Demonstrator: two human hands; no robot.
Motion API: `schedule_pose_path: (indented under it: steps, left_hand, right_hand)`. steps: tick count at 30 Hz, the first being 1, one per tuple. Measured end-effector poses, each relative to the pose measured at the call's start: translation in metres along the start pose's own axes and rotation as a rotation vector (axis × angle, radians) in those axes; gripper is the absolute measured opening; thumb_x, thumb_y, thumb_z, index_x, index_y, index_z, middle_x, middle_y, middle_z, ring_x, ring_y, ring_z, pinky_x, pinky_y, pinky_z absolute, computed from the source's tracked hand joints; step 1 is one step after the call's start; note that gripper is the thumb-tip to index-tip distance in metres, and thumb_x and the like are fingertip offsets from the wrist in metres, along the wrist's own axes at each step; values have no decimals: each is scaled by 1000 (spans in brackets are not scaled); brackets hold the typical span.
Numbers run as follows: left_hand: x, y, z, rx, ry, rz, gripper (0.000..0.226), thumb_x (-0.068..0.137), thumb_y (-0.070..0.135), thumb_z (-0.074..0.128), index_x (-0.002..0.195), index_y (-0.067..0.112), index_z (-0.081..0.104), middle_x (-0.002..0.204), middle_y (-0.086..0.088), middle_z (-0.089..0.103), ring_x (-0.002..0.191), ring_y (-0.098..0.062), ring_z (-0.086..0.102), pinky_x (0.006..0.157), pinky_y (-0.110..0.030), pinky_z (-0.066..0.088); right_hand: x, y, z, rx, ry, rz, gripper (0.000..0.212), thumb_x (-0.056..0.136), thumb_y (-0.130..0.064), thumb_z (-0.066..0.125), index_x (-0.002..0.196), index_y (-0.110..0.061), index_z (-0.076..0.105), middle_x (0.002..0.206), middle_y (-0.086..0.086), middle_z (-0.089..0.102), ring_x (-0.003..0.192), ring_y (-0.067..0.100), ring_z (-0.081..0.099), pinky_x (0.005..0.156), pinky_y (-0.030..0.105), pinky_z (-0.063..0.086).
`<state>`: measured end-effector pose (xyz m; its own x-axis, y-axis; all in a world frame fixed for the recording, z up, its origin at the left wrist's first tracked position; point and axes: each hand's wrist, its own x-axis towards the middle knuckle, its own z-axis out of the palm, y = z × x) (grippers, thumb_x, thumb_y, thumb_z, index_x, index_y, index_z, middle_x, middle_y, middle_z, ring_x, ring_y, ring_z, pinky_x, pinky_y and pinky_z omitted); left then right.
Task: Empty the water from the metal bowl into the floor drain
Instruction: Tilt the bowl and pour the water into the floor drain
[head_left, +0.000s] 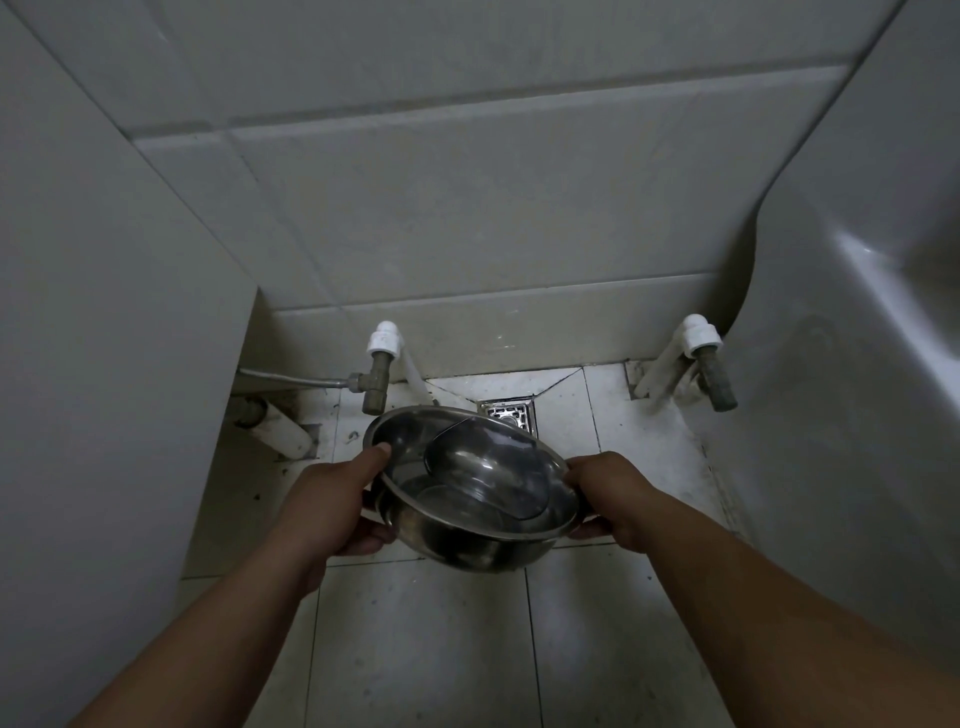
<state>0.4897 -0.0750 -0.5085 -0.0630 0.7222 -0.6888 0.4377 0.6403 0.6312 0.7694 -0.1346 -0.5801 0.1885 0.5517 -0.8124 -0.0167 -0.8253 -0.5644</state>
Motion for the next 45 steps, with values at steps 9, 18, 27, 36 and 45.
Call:
schedule_pose_path:
  steps: [9, 18, 27, 36, 45]
  left_hand:
    - [0, -1, -1, -27, -34, -12, 46, 98, 52, 59, 112, 9, 72, 97, -21, 78, 63, -33, 79, 49, -30, 59]
    - [-2, 3, 2, -28, -66, 19, 44, 98, 53, 59, 110, 14, 73, 101, -20, 77, 66, -32, 80, 51, -30, 60]
    - [-4, 8, 3, -63, -74, 40, 47, 91, 57, 65, 105, 14, 76, 99, -20, 78, 66, -32, 79, 53, -32, 61]
    - [-5, 12, 3, -47, -71, 55, 54, 88, 65, 66, 107, 15, 76, 105, -18, 77, 73, -33, 81, 57, -34, 61]
    - [-8, 18, 2, -44, -39, 81, 54, 85, 68, 67, 103, 18, 78, 102, -16, 78, 70, -32, 81, 55, -33, 61]
  right_hand:
    - [1, -1, -2, -16, 27, 27, 33, 99, 0, 44, 95, -5, 76, 90, 21, 77, 76, 33, 75, 59, 37, 67]
    - [1, 0, -6, -19, 34, 44, 34, 102, -1, 44, 98, -4, 77, 90, 20, 78, 76, 31, 76, 56, 34, 65]
    - [-1, -2, -7, -5, 35, 56, 33, 102, -1, 43, 103, -1, 76, 94, 22, 76, 78, 33, 75, 52, 32, 64]
    - [0, -2, -8, 28, 33, 64, 33, 101, -2, 44, 105, -3, 76, 94, 21, 77, 78, 32, 76, 58, 36, 66]
    - [-3, -4, -8, 54, 9, 51, 32, 99, 0, 45, 102, -2, 76, 91, 20, 78, 76, 31, 76, 58, 36, 65]
